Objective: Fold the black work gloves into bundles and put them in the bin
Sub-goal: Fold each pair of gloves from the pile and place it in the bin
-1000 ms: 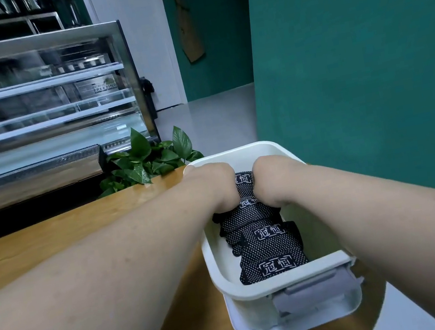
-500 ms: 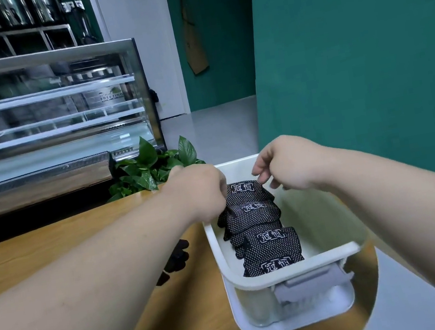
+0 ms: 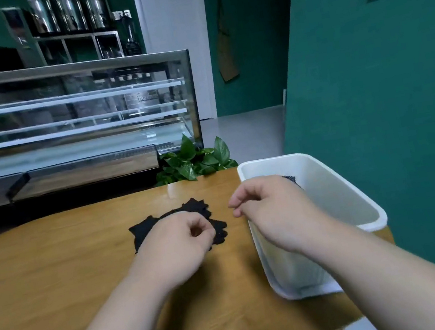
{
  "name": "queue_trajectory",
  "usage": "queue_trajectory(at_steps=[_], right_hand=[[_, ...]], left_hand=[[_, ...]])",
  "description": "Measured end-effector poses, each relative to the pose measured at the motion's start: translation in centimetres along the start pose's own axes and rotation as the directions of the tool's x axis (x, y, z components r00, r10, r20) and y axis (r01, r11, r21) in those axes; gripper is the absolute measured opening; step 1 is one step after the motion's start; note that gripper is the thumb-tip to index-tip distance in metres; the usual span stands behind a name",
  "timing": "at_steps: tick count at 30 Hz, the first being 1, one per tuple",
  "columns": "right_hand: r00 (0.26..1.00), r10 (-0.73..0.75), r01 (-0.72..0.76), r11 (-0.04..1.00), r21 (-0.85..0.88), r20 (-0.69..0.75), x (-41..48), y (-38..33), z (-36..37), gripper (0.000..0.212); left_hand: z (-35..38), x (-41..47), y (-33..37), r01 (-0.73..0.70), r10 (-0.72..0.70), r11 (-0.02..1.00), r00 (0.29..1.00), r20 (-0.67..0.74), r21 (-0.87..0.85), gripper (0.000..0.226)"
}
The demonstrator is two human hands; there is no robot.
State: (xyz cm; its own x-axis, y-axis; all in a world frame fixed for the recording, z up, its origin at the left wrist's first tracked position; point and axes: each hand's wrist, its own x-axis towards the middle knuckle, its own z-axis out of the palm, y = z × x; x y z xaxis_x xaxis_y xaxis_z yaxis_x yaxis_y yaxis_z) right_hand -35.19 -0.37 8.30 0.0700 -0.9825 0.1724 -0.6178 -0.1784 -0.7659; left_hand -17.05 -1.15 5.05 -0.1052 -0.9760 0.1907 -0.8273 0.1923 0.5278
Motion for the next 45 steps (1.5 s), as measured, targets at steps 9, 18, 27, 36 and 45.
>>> queue_trajectory(at_steps=[9, 18, 27, 36, 45], right_hand=[[0.980, 0.048, -0.017, 0.987, -0.158, 0.195, -0.1, 1.0, 10.4, 0.022], [0.971, 0.056, 0.031, 0.935, -0.353, 0.232, 3.7, 2.5, 16.9, 0.013], [0.971, -0.063, 0.180, 0.830, -0.528, 0.233, 10.3, 1.5, 22.4, 0.039], [0.975, 0.021, 0.114, 0.807, -0.580, 0.221, 11.4, 0.0, 22.2, 0.014], [0.921, 0.103, -0.209, 0.945, 0.251, 0.376, 7.8, -4.9, 19.8, 0.026]], left_hand=[[1.3, -4.9, -10.8, 0.148, -0.148, 0.988, 0.989, -0.003, -0.047, 0.014], [1.5, -5.5, -17.5, 0.190, -0.194, 0.978, 0.980, -0.037, -0.085, 0.012], [0.5, -4.4, -20.5, 0.249, -0.251, 0.964, 0.968, -0.009, -0.095, 0.015], [-0.3, -4.4, -21.6, 0.248, -0.247, 0.960, 0.969, 0.019, -0.130, 0.015], [-0.3, -4.8, -21.0, 0.104, -0.127, 0.799, 0.992, 0.003, -0.593, 0.045]])
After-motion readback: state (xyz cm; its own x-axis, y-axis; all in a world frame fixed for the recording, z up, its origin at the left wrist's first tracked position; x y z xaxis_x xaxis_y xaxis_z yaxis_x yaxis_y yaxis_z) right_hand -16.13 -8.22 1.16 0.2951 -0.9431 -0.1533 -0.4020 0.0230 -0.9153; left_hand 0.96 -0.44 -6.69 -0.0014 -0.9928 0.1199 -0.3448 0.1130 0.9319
